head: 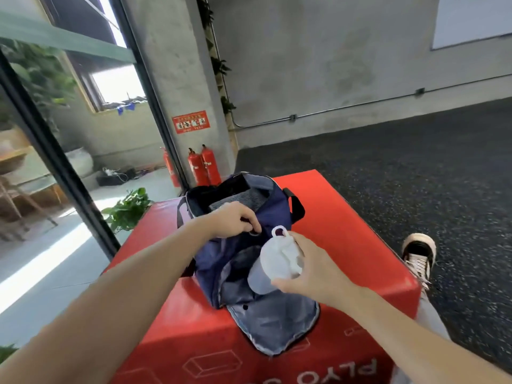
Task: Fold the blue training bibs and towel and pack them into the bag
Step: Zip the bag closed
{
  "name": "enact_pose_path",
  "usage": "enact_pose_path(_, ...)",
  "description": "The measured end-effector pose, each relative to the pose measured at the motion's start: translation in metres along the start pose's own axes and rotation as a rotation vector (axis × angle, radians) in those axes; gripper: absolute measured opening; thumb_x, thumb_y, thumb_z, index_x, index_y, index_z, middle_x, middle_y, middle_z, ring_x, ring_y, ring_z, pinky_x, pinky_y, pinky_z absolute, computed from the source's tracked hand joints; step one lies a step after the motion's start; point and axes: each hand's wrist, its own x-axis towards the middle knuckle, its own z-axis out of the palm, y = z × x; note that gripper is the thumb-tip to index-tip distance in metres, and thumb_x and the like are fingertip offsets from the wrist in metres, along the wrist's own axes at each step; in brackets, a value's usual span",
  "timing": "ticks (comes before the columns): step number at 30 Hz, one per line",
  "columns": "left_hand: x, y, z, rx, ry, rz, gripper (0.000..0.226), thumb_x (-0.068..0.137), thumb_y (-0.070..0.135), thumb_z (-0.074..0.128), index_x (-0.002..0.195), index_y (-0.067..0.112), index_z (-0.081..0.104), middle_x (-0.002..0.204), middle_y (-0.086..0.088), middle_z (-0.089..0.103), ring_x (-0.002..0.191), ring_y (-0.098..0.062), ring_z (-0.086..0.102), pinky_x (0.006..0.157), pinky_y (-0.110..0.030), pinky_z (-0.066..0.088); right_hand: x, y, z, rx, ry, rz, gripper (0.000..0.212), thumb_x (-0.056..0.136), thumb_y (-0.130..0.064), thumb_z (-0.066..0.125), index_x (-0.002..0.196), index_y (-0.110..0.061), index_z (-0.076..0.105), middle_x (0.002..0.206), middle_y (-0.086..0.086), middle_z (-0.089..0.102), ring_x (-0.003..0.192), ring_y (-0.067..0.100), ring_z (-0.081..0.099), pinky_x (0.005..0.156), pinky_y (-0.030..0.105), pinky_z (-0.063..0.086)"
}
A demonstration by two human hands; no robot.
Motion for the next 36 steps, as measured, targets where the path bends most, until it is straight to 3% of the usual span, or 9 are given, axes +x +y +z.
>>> enact_pose_path(2,-0.008,0.001,-0.033,-0.132,0.014,0.003,0.025,0.091,0.000,0.064,0.099,0.017,0.080,0.099,0.006,0.077,0.094,0.001,0.068,0.087,-0.009,0.046,0.011,0.000,0.011,-0.020,0.035,-0.017,0.066,0.067,-0.033,0.086,0.113,-0.057,0.045,0.119,-0.028,0.055,0.109,-0.003,0.053,0.083,0.016,0.048)
enact_pose_path(6,-0.025,0.004,-0.082,-0.295,0.100,-0.033,0.023,0.095,0.009,0.064,0.100,0.024,0.080,0.103,0.005,0.077,0.107,-0.015,0.068,0.104,-0.031,0.048,0.041,0.005,0.043,-0.093,0.171,-0.047,0.082,0.064,-0.050,0.081,0.137,-0.035,0.047,0.132,-0.022,0.051,0.122,-0.001,0.048,0.098,0.016,0.039)
enact_pose_path(12,-0.030,0.021,-0.102,-0.382,0.122,-0.015,0.023,0.097,0.006,0.061,0.103,0.018,0.079,0.100,0.011,0.077,0.099,-0.002,0.069,0.092,-0.014,0.050,0.074,0.005,0.093,-0.172,0.480,-0.040,0.092,0.059,-0.039,0.094,0.137,-0.016,0.052,0.128,0.003,0.047,0.116,0.026,0.049,0.100,0.037,0.047)
enact_pose_path(17,-0.027,0.016,-0.099,-0.372,0.101,-0.035,0.023,0.096,0.006,0.062,0.102,0.020,0.080,0.094,0.010,0.077,0.093,-0.001,0.069,0.087,-0.016,0.049,0.067,0.022,0.111,-0.124,0.376,0.017,0.075,0.085,-0.051,0.073,0.148,-0.026,0.043,0.133,-0.003,0.045,0.125,0.019,0.044,0.104,0.034,0.043)
enact_pose_path(21,-0.025,0.015,-0.090,-0.364,0.020,-0.034,0.024,0.088,0.018,0.076,0.108,0.032,0.078,0.097,0.007,0.076,0.096,-0.008,0.069,0.096,-0.021,0.049,0.079,0.026,0.111,0.038,0.263,0.135,0.073,0.081,-0.067,0.068,0.142,-0.033,0.045,0.132,-0.011,0.057,0.125,0.014,0.052,0.105,0.036,0.043)
enact_pose_path(24,-0.020,0.013,-0.080,-0.090,-0.047,-0.050,0.045,0.076,0.030,0.083,0.118,0.044,0.072,0.071,0.000,0.055,0.067,-0.014,0.051,0.071,-0.027,0.043,0.087,0.026,0.114,0.211,0.274,0.213,0.055,0.081,-0.059,0.075,0.125,-0.033,0.055,0.118,-0.020,0.065,0.115,0.004,0.060,0.097,0.027,0.045)
enact_pose_path(28,-0.014,0.012,-0.084,-0.041,-0.102,-0.121,0.050,0.081,0.012,0.071,0.122,0.041,0.071,0.109,0.000,0.074,0.094,-0.015,0.066,0.097,-0.036,0.052,0.093,0.035,0.129,0.225,0.267,0.212,0.057,0.087,-0.050,0.072,0.135,-0.027,0.053,0.129,-0.014,0.062,0.124,0.004,0.053,0.106,0.023,0.037)
enact_pose_path(31,-0.015,0.014,-0.090,-0.172,-0.109,-0.132,0.045,0.086,0.002,0.067,0.116,0.035,0.075,0.097,0.004,0.076,0.088,-0.012,0.066,0.088,-0.029,0.054,0.094,0.045,0.136,0.228,0.272,0.248,0.061,0.088,-0.047,0.072,0.140,-0.024,0.052,0.135,-0.004,0.063,0.130,0.013,0.052,0.108,0.026,0.036)
enact_pose_path(36,-0.015,0.017,-0.086,-0.387,-0.133,-0.098,0.041,0.089,-0.006,0.063,0.115,0.022,0.076,0.106,0.006,0.077,0.097,-0.004,0.069,0.095,-0.023,0.052,0.103,0.046,0.134,0.186,0.218,0.244,0.065,0.085,-0.051,0.073,0.141,-0.025,0.052,0.134,0.000,0.064,0.129,0.018,0.054,0.103,0.026,0.038)
